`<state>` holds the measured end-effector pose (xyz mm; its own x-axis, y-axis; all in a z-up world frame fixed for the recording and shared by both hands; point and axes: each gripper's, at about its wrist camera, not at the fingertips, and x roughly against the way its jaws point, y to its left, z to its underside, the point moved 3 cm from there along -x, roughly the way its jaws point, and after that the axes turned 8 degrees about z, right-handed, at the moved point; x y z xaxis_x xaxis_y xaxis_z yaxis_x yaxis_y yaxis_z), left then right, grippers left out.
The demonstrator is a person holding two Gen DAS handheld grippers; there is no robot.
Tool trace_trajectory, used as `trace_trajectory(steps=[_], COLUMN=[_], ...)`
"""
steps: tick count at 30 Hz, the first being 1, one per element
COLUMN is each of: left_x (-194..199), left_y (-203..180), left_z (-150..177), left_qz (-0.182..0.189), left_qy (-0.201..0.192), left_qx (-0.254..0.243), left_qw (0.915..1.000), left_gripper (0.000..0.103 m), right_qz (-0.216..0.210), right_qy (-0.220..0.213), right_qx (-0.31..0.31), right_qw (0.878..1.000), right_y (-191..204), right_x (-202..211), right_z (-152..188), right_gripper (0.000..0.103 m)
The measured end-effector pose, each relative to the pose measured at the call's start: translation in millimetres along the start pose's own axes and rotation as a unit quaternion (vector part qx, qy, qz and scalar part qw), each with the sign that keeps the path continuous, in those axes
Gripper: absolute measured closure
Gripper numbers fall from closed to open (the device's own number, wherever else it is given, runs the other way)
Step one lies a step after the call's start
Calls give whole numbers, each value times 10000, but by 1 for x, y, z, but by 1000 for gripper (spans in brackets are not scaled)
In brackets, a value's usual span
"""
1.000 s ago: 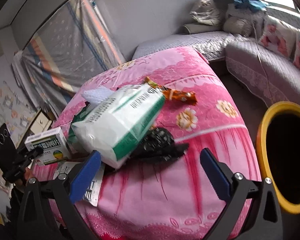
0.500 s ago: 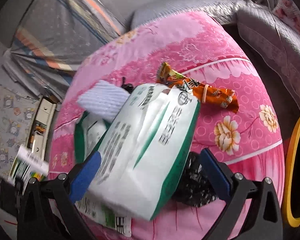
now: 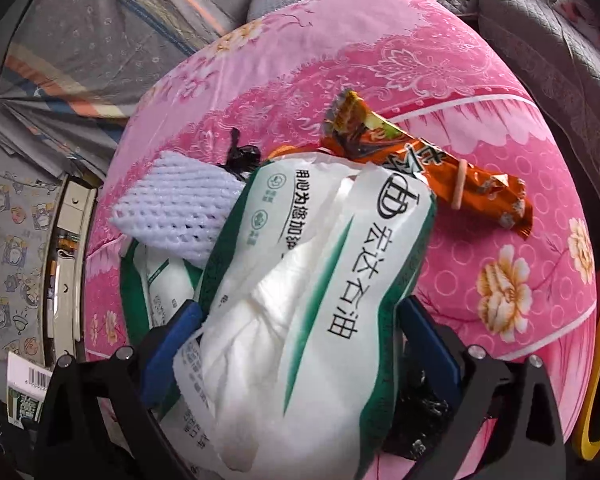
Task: Collect trash
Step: 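Grasp the white-green printed bag with the right tool while the left tool holds the box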
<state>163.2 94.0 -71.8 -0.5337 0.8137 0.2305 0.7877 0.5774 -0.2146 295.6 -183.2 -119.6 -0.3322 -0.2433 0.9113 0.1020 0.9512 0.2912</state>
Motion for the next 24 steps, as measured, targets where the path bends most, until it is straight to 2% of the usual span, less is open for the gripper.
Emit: trace_trajectory(steps=[6, 8, 11, 14, 18, 21, 24], left_x=[-8, -10, -12, -12, -12, -8, -4], left_y=[-5, -8, -13, -18, -23, -24, -29], left_z=[-1, -3, -6, -11, -19, -26, -33], left_qz=[-56, -62, -86, -156, -296, -455, -594], left_qy=[76, 66, 33, -12, -95, -181, -270], left_qx=[-94, -77, -61, -91, -36, 47, 63], left_qw=[9999, 9999, 9999, 9998, 9995, 9988, 9979], left_gripper=[81, 81, 81, 81, 81, 81, 81], right_qz=[-217, -276, -494, -658, -1007, -1291, -1750], right_qy=[-13, -94, -190, -335, -435, -656, -876], right_qx=[423, 475, 414, 382, 344, 338, 341], right_qw=[9989, 9984, 9977, 9965, 9934, 9889, 9801], right_y=[5, 5, 0, -6, -12, -14, -19], right_x=[0, 3, 11, 18, 26, 48, 79], right_z=[5, 5, 6, 6, 9, 14, 23], right_gripper=[31, 43, 56, 62, 65, 65, 65])
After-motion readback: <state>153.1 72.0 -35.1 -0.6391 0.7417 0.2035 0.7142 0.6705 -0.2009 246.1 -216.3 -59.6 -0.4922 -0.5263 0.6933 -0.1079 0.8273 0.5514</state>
